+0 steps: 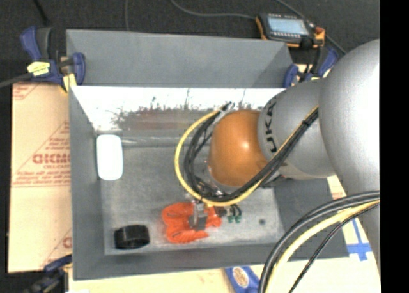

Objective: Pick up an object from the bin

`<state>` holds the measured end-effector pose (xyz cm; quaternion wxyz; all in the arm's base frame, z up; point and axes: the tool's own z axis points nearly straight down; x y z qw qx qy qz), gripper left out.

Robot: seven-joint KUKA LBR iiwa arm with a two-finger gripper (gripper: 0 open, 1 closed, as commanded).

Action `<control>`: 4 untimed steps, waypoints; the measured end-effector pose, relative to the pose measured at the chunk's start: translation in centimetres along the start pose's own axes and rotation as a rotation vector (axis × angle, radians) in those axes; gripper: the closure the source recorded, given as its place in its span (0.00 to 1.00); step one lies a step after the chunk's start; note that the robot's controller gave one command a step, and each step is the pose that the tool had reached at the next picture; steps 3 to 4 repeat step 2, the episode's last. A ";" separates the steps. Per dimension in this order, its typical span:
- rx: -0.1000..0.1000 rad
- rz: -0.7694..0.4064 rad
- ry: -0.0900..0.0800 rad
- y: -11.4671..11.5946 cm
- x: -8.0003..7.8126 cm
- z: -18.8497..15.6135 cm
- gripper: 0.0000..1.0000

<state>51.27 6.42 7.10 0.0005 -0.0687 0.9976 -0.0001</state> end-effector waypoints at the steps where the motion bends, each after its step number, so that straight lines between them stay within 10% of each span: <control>1: 0.000 0.002 -0.001 -0.1 -0.2 -0.1 1.00; 4: -0.002 0.075 -0.006 -1.8 -1.3 -4.1 1.00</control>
Offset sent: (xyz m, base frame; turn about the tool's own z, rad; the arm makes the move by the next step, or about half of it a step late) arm 0.0221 -0.0292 0.0363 0.1151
